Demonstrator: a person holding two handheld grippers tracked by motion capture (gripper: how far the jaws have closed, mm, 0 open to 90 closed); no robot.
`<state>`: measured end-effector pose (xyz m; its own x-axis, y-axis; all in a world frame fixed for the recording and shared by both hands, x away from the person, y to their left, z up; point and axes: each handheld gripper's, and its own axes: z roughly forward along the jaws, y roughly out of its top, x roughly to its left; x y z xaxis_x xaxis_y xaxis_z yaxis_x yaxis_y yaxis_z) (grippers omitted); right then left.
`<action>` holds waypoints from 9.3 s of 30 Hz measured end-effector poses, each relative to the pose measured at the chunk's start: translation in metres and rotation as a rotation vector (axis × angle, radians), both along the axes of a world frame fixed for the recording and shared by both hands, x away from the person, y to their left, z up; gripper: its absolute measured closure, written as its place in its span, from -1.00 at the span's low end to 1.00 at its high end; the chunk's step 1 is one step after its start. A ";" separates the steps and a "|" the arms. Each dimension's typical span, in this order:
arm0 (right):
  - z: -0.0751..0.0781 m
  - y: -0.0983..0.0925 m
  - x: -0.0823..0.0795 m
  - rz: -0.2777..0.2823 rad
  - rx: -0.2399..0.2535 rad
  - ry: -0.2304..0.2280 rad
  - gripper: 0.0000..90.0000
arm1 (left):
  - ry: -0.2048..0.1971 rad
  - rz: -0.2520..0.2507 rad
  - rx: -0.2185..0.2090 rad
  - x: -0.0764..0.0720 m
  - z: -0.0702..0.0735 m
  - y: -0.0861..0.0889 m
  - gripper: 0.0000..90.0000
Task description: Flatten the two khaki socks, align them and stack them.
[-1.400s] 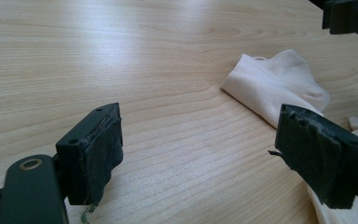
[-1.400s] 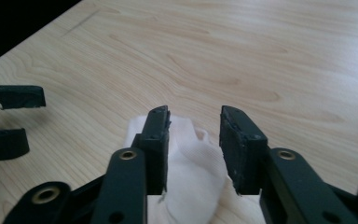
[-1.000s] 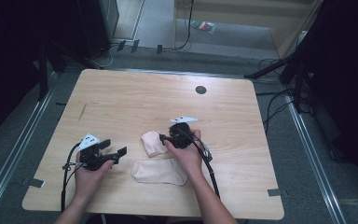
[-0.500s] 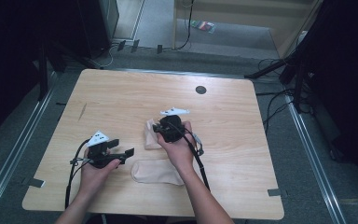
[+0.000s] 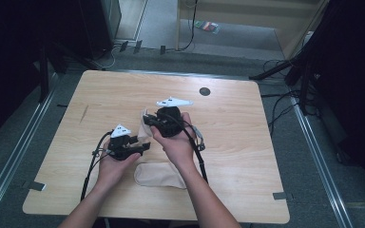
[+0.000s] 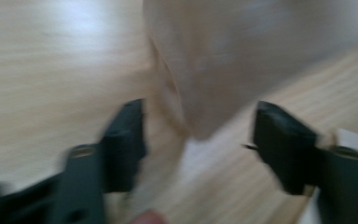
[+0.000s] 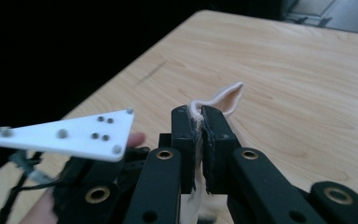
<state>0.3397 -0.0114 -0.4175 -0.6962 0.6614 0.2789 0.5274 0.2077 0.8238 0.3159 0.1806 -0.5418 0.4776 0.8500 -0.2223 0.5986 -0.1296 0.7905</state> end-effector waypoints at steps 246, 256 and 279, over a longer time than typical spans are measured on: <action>-0.126 -0.268 -0.078 -0.490 -0.118 -0.035 -0.70 | -0.083 0.182 0.040 -0.075 -0.007 0.156 -0.92; -0.130 -0.295 -0.088 -0.538 -0.110 -0.026 -0.70 | -0.085 0.202 0.097 -0.082 -0.009 0.171 -0.92; -0.131 -0.334 -0.115 -0.585 -0.103 -0.004 -0.70 | -0.085 0.233 0.081 -0.097 -0.010 0.189 -0.92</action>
